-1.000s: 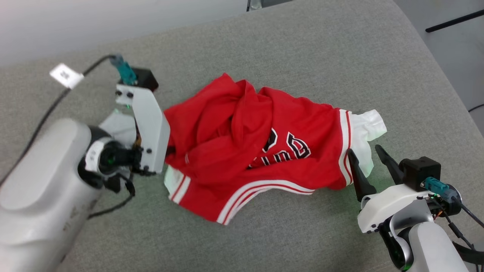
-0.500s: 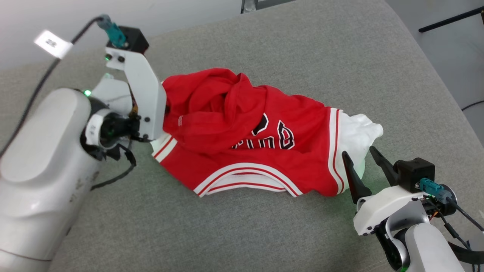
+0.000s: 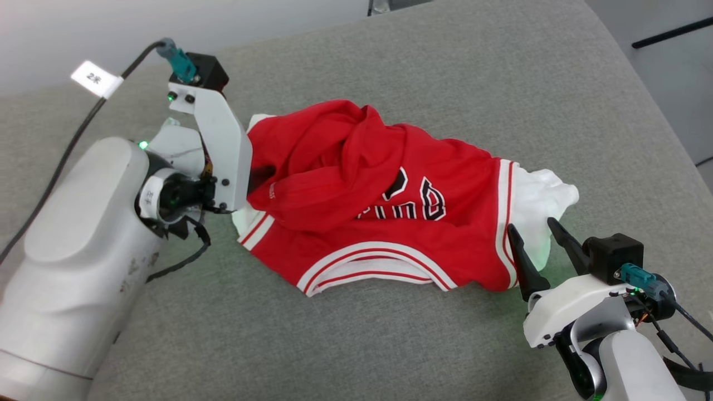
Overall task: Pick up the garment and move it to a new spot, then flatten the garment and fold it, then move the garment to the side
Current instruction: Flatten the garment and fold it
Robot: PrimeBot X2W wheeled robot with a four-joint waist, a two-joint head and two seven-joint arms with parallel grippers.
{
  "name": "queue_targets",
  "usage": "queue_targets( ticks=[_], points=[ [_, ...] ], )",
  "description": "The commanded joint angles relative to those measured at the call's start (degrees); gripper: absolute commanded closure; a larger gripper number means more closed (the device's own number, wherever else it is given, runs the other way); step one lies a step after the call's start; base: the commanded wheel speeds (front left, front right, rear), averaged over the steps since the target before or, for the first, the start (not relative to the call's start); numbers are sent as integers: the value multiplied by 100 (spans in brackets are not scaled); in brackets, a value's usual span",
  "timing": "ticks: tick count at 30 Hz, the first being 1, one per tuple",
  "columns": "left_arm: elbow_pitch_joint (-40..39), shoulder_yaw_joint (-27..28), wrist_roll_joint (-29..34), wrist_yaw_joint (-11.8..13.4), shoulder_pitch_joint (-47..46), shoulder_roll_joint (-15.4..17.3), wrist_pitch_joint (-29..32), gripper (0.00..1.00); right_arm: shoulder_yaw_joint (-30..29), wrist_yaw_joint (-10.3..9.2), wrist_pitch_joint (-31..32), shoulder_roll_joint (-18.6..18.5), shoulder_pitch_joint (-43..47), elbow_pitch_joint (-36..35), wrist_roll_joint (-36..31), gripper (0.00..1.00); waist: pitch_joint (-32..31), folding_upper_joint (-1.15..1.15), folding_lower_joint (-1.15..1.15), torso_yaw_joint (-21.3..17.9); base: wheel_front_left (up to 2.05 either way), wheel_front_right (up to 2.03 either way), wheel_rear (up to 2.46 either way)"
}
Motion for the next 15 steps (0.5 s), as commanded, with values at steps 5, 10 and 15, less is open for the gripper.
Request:
queue_targets(
  ticks=[5,10,15],
  points=[
    [-266,23,-136,-47,165,138,138,0,-34,-6,48,-53,44,-51,-59,0,-138,0,0,171,0,0,0],
    [-703,26,-145,55,460,485,303,0,-50,-6,-28,-89,61,-176,-99,0,-177,0,0,208,0,0,0],
    [-1012,82,-287,212,823,635,384,0,-120,-6,-165,-92,63,-353,-163,0,-158,0,0,214,0,0,0]
  ],
)
